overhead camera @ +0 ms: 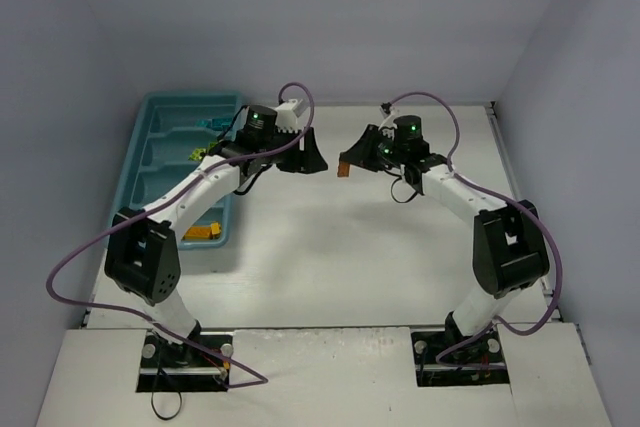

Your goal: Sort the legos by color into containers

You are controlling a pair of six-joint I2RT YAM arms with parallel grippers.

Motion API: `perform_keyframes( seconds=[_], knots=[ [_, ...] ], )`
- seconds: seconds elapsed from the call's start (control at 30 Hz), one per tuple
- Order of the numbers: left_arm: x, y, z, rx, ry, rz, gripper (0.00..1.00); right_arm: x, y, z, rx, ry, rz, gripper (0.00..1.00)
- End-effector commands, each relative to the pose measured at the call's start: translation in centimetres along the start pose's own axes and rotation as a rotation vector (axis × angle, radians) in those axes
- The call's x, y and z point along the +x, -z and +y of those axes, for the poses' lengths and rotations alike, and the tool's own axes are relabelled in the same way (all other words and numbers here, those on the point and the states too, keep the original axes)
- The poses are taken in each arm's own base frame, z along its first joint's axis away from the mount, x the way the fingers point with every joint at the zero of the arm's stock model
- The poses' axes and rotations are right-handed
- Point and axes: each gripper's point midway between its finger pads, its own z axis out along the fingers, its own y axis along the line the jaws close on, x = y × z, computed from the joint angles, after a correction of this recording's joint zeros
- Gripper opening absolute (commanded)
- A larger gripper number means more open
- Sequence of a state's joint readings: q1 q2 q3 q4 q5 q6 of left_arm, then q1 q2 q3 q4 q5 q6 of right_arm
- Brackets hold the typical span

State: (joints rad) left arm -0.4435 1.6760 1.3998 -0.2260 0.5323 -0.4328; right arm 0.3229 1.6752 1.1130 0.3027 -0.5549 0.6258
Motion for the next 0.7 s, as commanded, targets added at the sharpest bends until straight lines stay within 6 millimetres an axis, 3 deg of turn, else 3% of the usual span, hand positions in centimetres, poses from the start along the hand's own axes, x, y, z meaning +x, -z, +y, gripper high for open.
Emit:
perform_keyframes(
  seconds=[0.0,0.13,0.33,0.67],
  knots=[
    [-4.0,0.7,-3.4,0.102,-0.023,-0.122,0.57,-3.4,1.0,4.3,-0.084,0.001,-0.107,0.0],
    [-3.7,-0.4,-5.0,0.138,-0.041,-0.108,0.59,-3.1,0.9,4.9,-0.105,-0.004,-0.098,0.0],
    [-1.8,-2.6,-5.6,0.151,-0.042,-0.025,0.6,-2.9,1.3,5.9,-0.144,0.013,-0.096,0.0],
    [-1.0,-3.5,-6.5,0.194,-0.063,0.014,0.6,-2.2,1.2,7.1,-0.182,0.044,-0.081,0.0]
  ],
)
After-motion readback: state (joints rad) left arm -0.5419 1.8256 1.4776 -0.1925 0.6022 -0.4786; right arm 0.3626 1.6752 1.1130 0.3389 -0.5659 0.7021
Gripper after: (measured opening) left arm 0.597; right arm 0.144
